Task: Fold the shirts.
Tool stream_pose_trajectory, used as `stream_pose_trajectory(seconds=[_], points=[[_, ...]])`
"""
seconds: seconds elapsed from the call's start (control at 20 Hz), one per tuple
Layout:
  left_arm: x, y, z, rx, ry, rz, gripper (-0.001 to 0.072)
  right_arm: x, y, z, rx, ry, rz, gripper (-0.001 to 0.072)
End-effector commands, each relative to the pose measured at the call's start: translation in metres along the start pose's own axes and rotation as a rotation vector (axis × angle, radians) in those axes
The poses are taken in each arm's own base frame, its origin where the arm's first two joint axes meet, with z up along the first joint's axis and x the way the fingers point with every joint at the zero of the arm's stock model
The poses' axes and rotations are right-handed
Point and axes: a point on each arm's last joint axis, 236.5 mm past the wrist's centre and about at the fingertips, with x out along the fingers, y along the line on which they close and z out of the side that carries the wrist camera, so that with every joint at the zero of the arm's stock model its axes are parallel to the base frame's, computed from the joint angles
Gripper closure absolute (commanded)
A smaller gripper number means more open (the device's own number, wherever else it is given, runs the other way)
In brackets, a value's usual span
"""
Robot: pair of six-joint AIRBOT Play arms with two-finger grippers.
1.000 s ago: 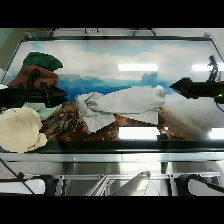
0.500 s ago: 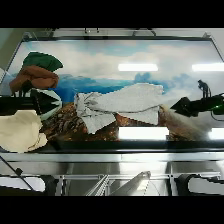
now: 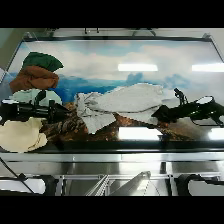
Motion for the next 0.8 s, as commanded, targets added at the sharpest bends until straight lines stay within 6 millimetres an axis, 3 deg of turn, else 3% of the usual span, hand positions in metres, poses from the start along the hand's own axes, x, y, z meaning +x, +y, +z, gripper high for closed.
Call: stream_pose_trajectory(seconds=[0.0,0.05,0.3,0.5,0.55,0.6,0.65,0.75], points=[[0.025,0.002,0.0,0.041,0.012,0.063,0.0357,0.012,0.011,0.008,-0.008,-0.036,0.011,0.0631],[0.032,0.004,0.002,0.056,0.006,0.089,0.0357,0.011,0.01,0.008,-0.005,-0.037,0.01,0.0697],[0.061,0.009,0.022,0.151,-0.066,0.198,0.0357,0.011,0.012,0.005,-0.004,-0.025,0.018,0.0698],[0.069,-0.007,0.027,0.239,-0.058,0.206,0.0361,0.011,0.013,0.002,-0.004,-0.012,0.026,0.0698],[0.067,-0.013,0.03,0.255,-0.062,0.2,0.0429,0.01,0.014,0.001,-0.003,-0.005,0.03,0.0698],[0.064,-0.023,0.032,0.277,-0.052,0.187,0.0646,0.01,0.016,-0.002,-0.001,0.008,0.039,0.0698],[0.061,-0.033,0.032,0.298,-0.042,0.173,0.0694,0.008,0.016,-0.004,0.001,0.014,0.046,0.0699],[0.052,-0.053,0.033,0.337,-0.018,0.141,0.0691,0.0,0.019,-0.003,0.0,0.009,0.057,0.0699]])
